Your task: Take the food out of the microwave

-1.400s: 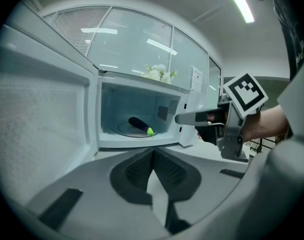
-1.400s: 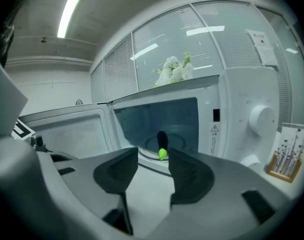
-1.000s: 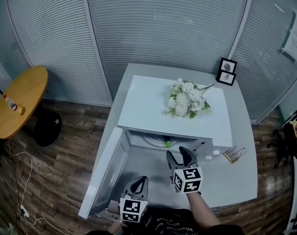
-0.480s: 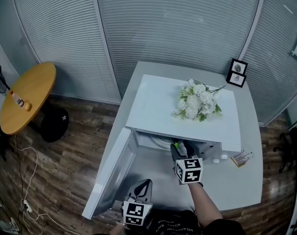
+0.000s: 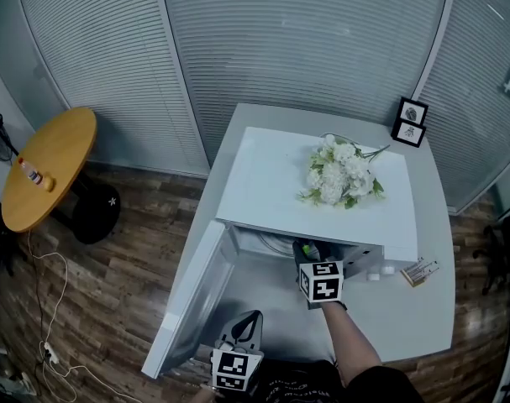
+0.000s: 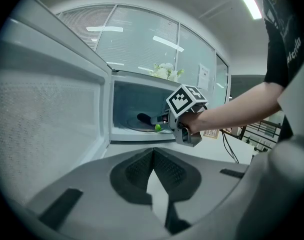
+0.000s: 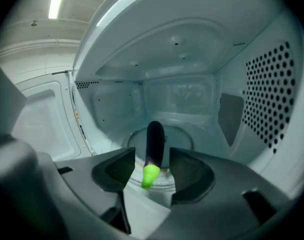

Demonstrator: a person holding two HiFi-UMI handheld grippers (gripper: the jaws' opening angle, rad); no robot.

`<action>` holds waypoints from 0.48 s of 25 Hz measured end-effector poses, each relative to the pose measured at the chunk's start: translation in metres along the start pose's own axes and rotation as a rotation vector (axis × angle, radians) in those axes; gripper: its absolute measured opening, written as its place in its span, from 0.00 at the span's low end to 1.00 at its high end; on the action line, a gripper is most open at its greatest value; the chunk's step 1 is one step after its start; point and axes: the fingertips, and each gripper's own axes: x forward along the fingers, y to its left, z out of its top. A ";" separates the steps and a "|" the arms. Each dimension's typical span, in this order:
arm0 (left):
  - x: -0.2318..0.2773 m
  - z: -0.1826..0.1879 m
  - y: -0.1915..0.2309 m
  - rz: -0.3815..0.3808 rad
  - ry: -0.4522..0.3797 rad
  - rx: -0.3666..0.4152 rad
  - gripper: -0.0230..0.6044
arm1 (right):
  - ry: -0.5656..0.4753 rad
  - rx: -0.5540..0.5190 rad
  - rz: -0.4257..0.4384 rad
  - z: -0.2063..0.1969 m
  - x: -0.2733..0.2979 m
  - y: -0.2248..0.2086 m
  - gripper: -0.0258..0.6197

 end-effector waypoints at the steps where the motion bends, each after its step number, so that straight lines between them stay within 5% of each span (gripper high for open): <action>1: -0.001 -0.001 0.000 0.001 0.002 0.003 0.05 | 0.008 0.001 0.000 -0.001 0.003 -0.001 0.37; 12: -0.013 -0.009 0.005 0.035 0.014 -0.008 0.05 | 0.075 -0.051 -0.006 -0.005 0.027 0.002 0.37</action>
